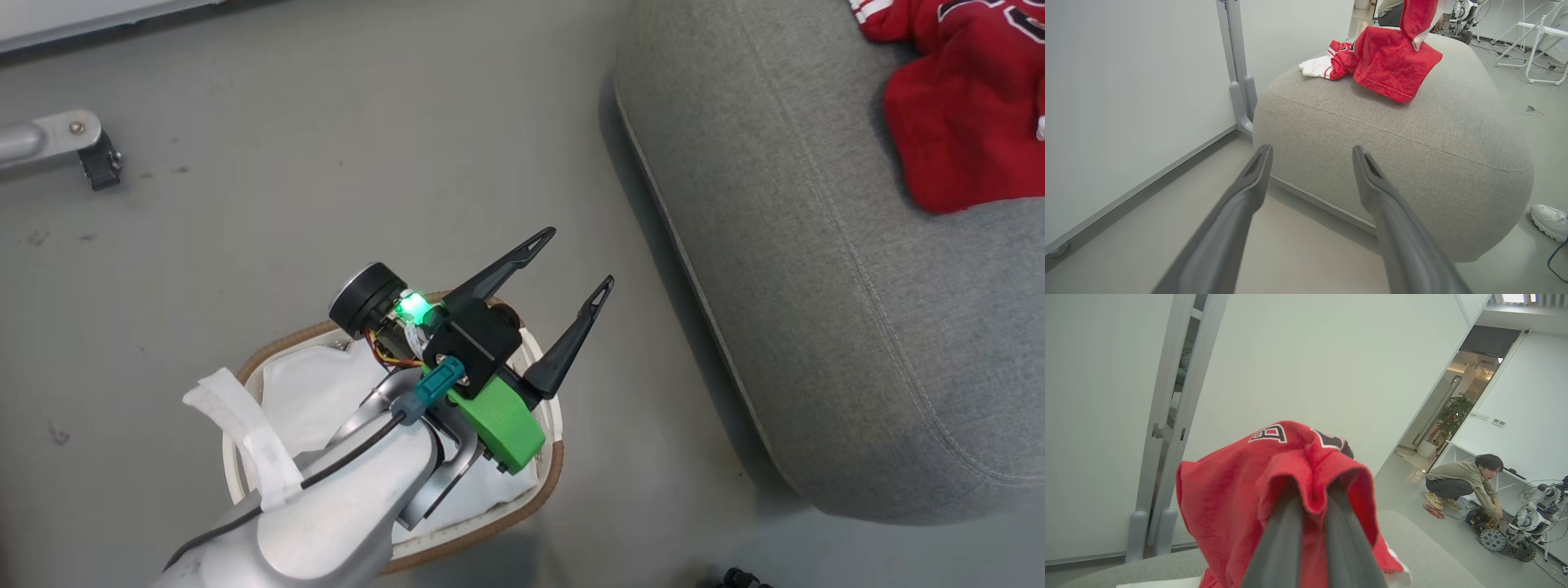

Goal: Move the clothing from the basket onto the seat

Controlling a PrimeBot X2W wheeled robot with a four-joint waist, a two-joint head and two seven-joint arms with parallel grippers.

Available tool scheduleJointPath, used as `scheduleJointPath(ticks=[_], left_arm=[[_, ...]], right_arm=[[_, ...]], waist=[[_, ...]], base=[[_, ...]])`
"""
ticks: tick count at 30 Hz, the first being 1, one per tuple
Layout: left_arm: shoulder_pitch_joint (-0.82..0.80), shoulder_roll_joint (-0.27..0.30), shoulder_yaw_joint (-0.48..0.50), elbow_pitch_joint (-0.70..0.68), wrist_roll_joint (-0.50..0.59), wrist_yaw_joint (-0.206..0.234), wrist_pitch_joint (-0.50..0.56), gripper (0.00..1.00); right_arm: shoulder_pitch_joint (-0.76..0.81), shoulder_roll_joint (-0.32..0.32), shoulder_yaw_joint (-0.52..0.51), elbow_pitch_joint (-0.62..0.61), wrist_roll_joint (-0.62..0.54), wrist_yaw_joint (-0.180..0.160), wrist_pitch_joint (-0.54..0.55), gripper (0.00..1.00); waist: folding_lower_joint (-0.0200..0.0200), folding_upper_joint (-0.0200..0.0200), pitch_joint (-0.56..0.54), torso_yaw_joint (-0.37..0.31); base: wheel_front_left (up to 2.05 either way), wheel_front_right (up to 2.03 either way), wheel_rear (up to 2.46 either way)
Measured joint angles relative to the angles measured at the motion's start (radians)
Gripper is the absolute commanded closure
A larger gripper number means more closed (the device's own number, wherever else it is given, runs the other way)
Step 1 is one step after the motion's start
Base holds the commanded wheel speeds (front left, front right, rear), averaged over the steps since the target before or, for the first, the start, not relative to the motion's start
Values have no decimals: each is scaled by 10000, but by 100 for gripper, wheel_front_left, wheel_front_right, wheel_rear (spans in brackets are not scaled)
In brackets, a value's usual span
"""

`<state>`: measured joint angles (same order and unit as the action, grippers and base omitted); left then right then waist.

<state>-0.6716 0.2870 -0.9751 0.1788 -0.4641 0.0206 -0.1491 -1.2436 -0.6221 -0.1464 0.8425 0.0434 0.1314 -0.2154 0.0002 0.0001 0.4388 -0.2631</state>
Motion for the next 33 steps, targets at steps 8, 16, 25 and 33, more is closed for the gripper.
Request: scheduleJointPath(ticks=[8, 16, 25, 33], left_arm=[[4, 165, -161, -360, -4, -12, 207, 0], [75, 318, -186, -420, -136, -19, 245, 0], [513, 305, 31, -184, -573, 125, -161, 0], [1190, 186, 491, 245, -1135, 376, -738, 0]], right_arm=[[1556, 677, -274, 2086, -604, 0, -403, 100], [2365, 1507, -685, 2090, -802, 0, -464, 0], [3928, 2253, -263, 268, -454, 0, -477, 0], [5305, 2236, 750, -1024, 52, 0, -479, 0]], waist=[[0, 0, 556, 148], [0, 0, 391, -154], [-2, 0, -151, -455], [-2, 0, -1069, -656]], base=[[0, 0, 0], [0, 0, 0], [0, 0, 0], [0, 0, 0]])
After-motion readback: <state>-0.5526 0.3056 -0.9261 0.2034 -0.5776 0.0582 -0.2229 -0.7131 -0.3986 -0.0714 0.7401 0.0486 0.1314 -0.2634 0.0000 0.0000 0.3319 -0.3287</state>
